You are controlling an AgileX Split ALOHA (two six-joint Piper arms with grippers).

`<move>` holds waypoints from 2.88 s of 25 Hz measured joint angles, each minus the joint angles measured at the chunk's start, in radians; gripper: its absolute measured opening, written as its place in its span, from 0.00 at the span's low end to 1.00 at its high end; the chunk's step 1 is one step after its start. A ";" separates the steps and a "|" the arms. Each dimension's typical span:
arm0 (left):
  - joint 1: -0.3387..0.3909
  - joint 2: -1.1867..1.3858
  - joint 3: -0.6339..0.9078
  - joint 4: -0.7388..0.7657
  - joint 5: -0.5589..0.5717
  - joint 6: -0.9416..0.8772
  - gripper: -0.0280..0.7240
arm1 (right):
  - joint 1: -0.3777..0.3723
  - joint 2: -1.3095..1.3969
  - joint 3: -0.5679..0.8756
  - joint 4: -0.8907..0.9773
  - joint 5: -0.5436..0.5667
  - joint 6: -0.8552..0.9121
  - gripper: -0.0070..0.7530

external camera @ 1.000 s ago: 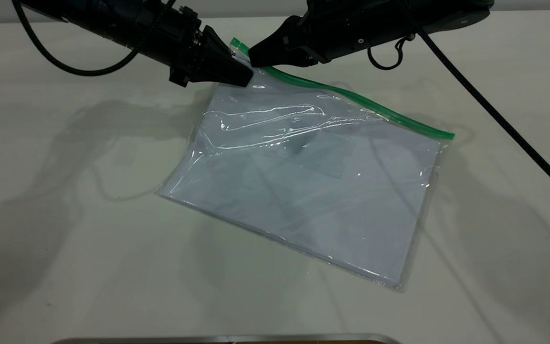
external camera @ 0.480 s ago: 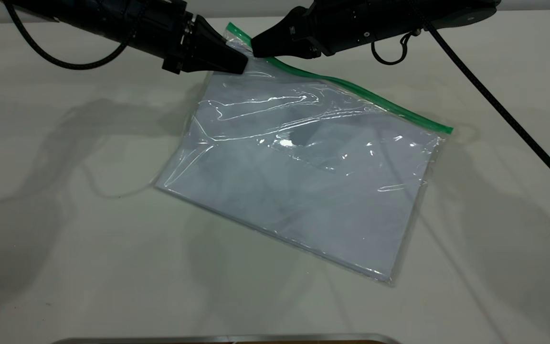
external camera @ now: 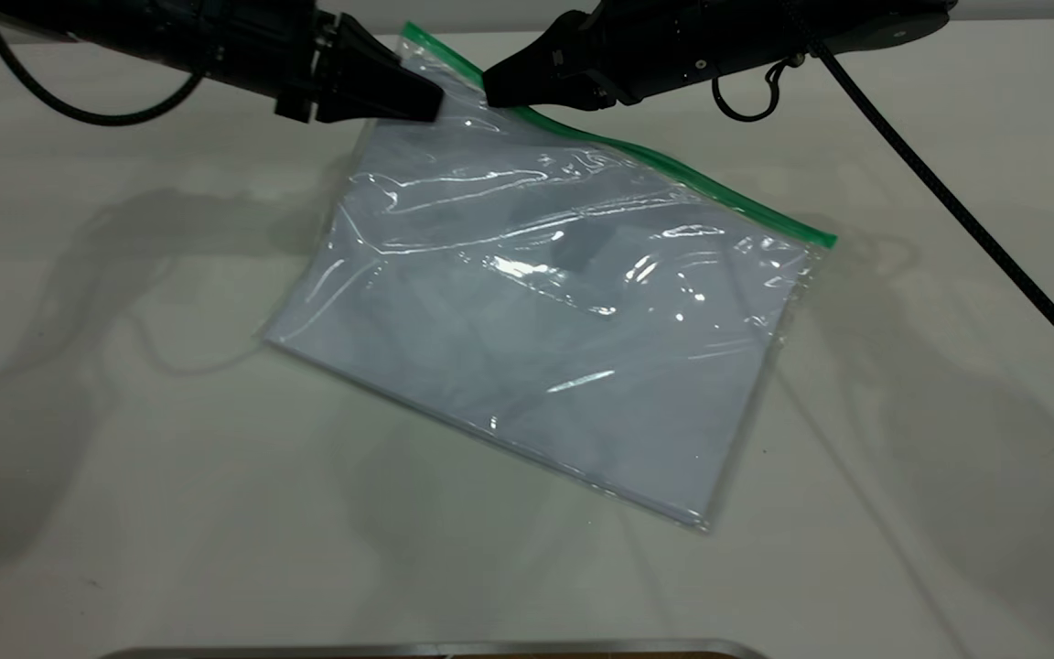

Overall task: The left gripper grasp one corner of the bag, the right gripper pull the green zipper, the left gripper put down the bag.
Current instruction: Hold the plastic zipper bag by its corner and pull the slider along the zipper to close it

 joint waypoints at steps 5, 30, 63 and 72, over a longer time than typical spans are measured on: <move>0.030 0.000 0.000 -0.007 0.015 0.001 0.11 | 0.000 0.000 0.000 -0.002 -0.038 -0.003 0.06; 0.095 0.002 0.000 -0.032 0.030 0.002 0.11 | -0.056 0.000 0.000 -0.158 -0.242 -0.003 0.07; 0.111 0.002 0.000 -0.083 0.036 0.013 0.11 | -0.222 0.010 0.000 -0.415 -0.215 0.130 0.09; 0.112 0.002 0.000 -0.083 0.037 0.013 0.11 | -0.230 0.012 0.000 -0.422 -0.217 0.140 0.09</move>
